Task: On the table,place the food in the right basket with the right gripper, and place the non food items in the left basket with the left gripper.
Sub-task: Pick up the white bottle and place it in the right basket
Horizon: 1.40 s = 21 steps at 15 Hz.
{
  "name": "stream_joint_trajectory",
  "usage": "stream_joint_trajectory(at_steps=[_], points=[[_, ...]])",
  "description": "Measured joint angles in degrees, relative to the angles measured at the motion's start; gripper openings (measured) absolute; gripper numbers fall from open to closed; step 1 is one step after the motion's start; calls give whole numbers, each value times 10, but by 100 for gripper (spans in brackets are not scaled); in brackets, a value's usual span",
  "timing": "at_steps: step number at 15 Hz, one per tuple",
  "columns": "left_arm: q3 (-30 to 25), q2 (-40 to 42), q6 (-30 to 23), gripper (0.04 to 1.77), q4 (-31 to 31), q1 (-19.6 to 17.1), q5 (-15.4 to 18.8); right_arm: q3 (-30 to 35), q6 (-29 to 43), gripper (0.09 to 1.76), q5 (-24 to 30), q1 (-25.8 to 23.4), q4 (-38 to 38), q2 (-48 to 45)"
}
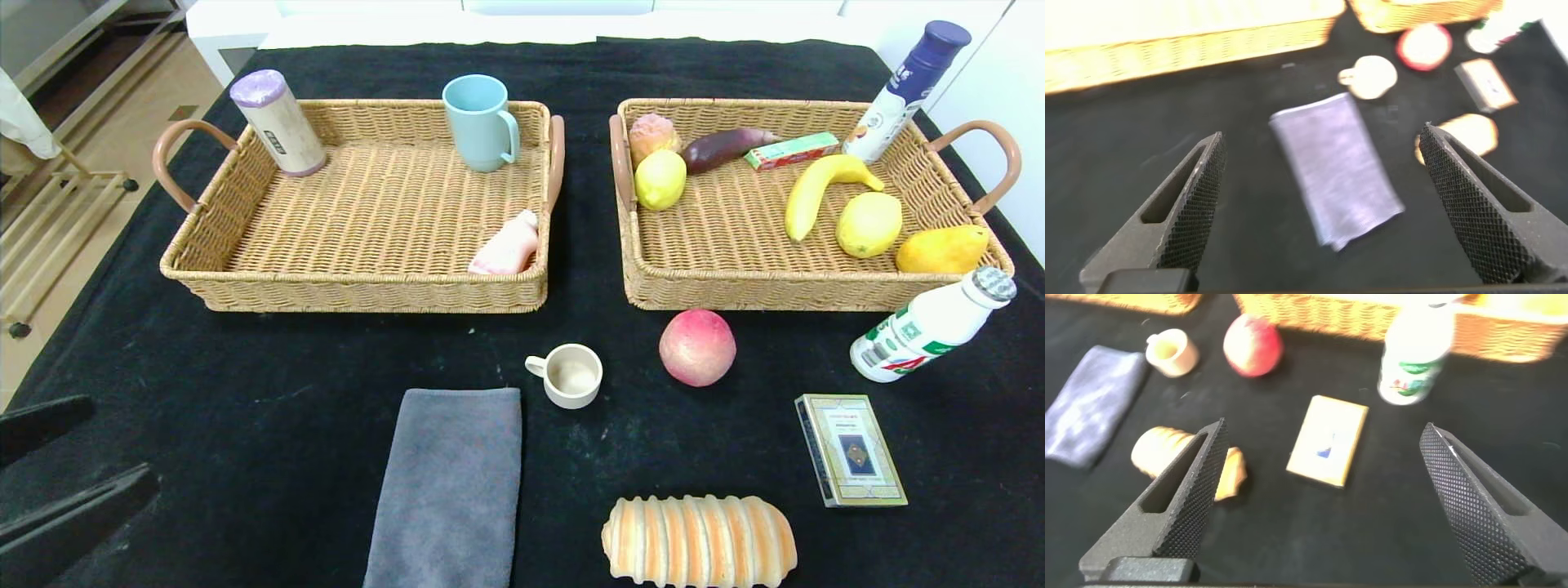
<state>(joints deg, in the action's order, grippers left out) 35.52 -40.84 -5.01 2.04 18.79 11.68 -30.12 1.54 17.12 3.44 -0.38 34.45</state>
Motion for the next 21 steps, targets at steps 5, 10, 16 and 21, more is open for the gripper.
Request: stream_joint_trajectory(at_steps=[5,10,16,21], points=[[19,-102,12,172,39,43,58,-2,2,171,-69,68,-37,74],[4,-171,12,172,132,51,57,0,4,171,-130,124,-38,90],[9,-198,9,172,133,74,55,15,5,171,-146,130,-36,85],[7,-201,7,172,134,76,54,19,9,171,-233,125,-37,91]])
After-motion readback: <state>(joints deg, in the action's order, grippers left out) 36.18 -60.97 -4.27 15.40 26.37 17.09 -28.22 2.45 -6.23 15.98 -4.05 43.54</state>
